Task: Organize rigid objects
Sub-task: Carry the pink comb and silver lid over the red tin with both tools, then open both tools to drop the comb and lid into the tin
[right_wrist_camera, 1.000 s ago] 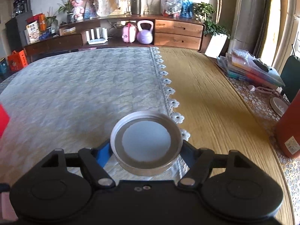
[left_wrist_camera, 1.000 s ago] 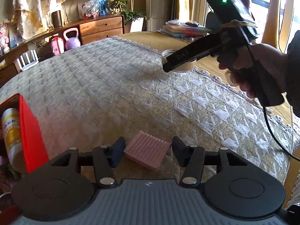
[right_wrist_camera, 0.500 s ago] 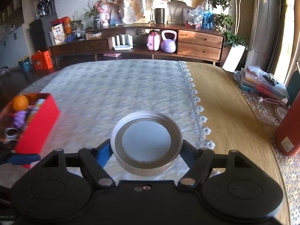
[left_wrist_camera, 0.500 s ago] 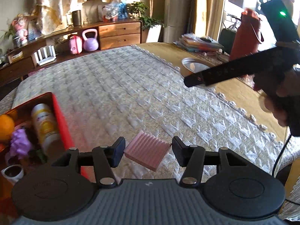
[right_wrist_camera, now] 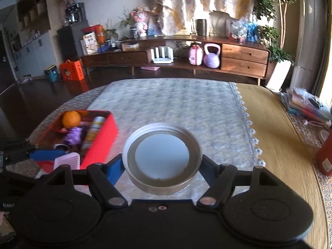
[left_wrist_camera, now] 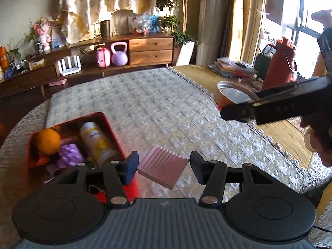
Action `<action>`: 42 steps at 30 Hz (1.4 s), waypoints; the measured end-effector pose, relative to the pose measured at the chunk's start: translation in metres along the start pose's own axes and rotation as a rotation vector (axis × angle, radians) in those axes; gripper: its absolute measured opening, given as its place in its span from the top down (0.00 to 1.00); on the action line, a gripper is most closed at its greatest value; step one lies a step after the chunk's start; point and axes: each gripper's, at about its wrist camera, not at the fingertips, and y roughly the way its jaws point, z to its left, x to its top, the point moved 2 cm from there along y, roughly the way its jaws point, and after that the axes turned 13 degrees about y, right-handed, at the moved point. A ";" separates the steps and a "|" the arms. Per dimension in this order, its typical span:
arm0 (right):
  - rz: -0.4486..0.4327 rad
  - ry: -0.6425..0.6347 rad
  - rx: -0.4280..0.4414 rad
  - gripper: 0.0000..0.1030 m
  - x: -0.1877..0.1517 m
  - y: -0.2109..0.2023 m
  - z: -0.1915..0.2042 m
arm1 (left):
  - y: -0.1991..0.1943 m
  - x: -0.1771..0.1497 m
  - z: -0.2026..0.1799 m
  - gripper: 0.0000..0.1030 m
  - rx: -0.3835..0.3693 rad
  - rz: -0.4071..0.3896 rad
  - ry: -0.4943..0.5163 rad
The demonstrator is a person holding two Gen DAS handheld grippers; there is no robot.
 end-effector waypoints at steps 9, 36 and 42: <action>0.006 -0.065 0.053 0.27 -0.001 -0.001 0.048 | -0.036 -0.003 0.043 0.47 0.084 -0.036 -0.028; 0.118 -0.306 0.063 0.27 -0.026 0.095 0.162 | 0.006 -0.045 0.150 0.47 0.179 0.069 -0.104; 0.147 -0.330 0.054 0.27 -0.036 0.109 0.170 | 0.028 -0.045 0.159 0.47 0.181 0.091 -0.117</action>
